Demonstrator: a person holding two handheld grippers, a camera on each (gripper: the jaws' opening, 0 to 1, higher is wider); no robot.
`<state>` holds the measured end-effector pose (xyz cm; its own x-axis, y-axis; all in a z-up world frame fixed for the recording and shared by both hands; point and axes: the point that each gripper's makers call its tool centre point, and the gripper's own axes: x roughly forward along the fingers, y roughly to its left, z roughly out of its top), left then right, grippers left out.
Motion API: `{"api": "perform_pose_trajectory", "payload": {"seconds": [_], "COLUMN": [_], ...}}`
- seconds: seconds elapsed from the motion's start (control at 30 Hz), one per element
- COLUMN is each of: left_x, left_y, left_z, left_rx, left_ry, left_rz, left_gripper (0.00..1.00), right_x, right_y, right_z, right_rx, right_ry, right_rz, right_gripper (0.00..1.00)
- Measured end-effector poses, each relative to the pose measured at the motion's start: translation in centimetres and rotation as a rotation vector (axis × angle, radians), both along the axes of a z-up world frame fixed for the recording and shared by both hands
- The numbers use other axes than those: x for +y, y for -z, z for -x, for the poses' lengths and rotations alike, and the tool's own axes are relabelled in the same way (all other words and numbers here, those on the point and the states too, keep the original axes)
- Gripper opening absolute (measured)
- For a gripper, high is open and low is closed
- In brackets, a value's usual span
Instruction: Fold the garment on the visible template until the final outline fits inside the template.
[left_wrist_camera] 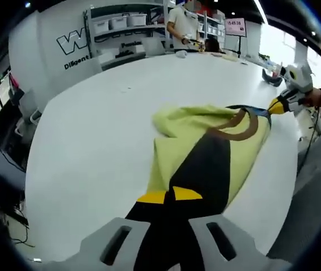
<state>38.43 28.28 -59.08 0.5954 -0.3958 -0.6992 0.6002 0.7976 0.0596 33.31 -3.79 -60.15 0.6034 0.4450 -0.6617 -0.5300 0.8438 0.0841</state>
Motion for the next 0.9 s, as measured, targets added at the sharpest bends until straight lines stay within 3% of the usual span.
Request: {"api": "perform_pose_trajectory", "payload": {"seconds": [0.3, 0.5, 0.67, 0.9], "left_x": [0.5, 0.9, 1.6, 1.7], "left_y": [-4.0, -5.6, -6.5, -7.5], "left_z": [1.2, 2.0, 2.1, 2.8], "left_rx": [-0.102, -0.153, -0.202, -0.220], "left_ry": [-0.036, -0.069, -0.102, -0.107], "left_rz": [0.056, 0.064, 0.060, 0.072], "left_gripper": [0.05, 0.05, 0.05, 0.05], "right_x": [0.4, 0.6, 1.0, 1.0], "right_y": [-2.9, -5.0, -5.0, -5.6], "right_z": [-0.7, -1.5, -1.2, -0.8], "right_rx": [-0.114, -0.199, -0.208, -0.223], "right_ry": [-0.017, -0.014, -0.033, -0.038], "right_rz": [-0.007, -0.032, -0.020, -0.015], "right_gripper": [0.00, 0.00, 0.00, 0.00]}}
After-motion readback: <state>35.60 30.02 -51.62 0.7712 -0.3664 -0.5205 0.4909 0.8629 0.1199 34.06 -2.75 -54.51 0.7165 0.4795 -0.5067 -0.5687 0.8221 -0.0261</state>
